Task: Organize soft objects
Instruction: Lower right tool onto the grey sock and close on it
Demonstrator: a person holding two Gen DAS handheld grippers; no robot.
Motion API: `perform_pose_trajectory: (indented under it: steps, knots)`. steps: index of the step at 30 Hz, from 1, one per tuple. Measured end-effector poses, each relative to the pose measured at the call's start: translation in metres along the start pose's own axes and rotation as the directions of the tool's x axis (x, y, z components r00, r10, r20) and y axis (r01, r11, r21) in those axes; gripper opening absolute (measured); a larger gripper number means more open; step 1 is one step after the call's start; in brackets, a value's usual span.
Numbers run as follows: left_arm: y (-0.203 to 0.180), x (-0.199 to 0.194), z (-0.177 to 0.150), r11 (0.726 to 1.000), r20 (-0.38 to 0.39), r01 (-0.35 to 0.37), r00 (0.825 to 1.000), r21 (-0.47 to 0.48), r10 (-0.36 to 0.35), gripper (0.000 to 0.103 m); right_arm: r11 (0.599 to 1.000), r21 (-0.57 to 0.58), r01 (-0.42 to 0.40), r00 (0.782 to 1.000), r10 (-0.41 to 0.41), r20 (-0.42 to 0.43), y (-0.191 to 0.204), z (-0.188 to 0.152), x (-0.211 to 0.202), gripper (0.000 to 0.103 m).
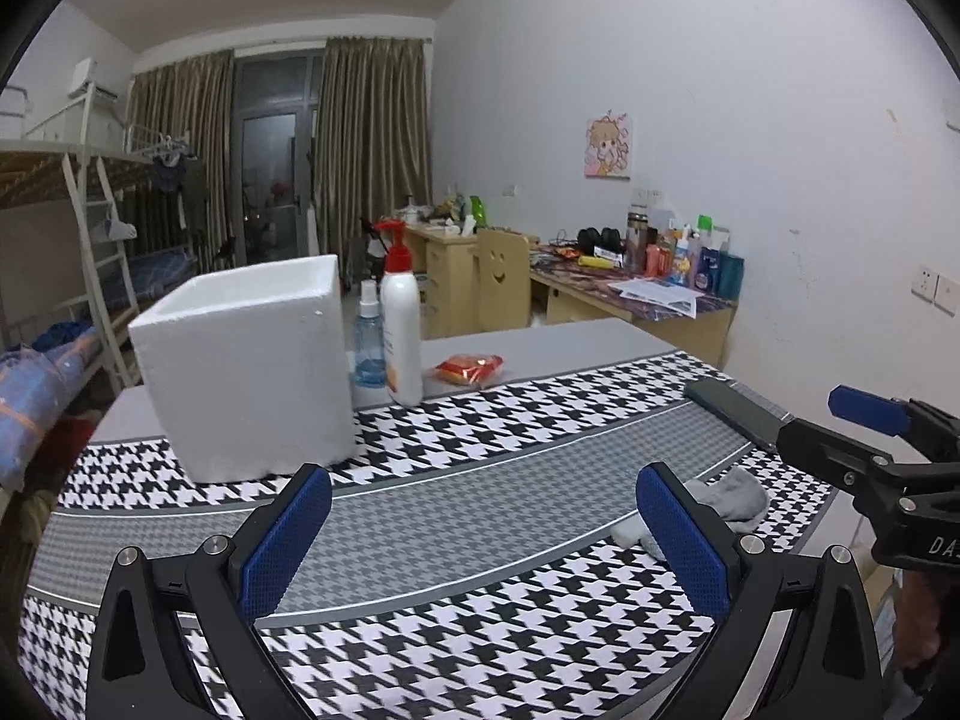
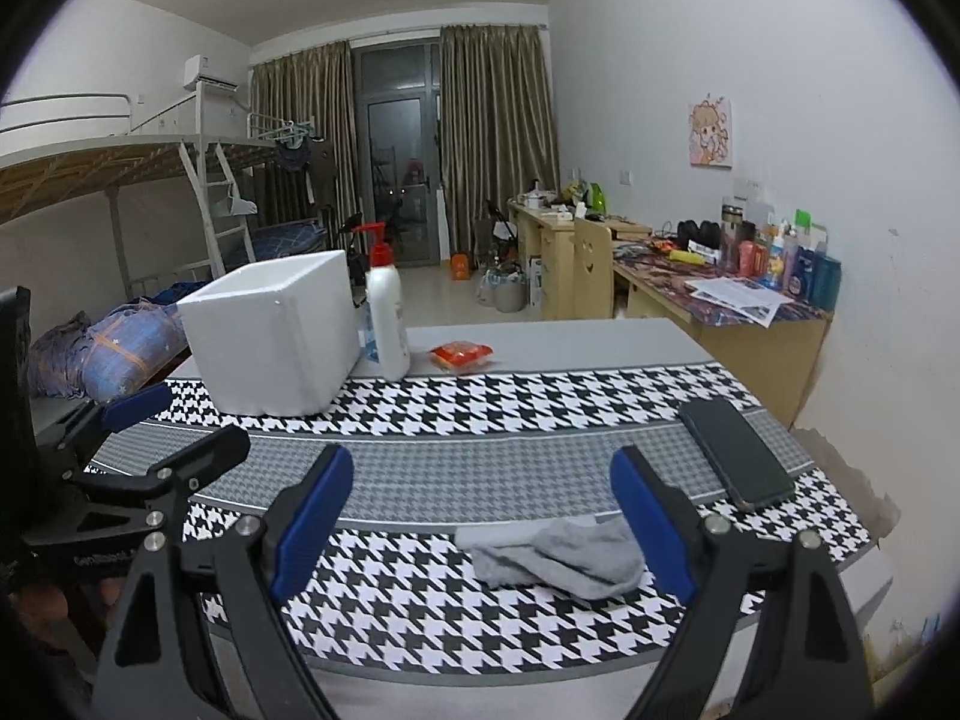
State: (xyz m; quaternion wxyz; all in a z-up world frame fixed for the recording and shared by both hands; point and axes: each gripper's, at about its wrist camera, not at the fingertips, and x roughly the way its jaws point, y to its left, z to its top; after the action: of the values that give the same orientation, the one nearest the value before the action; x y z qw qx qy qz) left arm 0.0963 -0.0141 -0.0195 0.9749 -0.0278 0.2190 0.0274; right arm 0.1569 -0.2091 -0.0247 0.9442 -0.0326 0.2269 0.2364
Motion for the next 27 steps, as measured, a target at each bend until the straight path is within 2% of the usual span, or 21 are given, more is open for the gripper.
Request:
perform_pose_trajectory:
  steps: [9, 19, 27]
  knots:
    - [-0.016, 0.020, -0.004, 0.999, -0.043, 0.033, 0.999, -0.015, -0.034, 0.102, 0.999, 0.045, 0.009, 0.999, -0.008, -0.036, -0.027, -0.009, 0.010, 0.091]
    - [-0.037, 0.036, -0.011, 0.995, -0.081, 0.091, 0.993, 0.030, -0.089, 0.102, 0.994, 0.097, 0.041, 0.994, -0.031, -0.102, -0.052, -0.021, 0.027, 0.091]
    - [-0.046, 0.050, -0.012, 0.993, -0.104, 0.112, 0.989, 0.031, -0.108, 0.102, 0.993, 0.100, 0.055, 0.991, -0.042, -0.129, -0.057, -0.026, 0.031, 0.091]
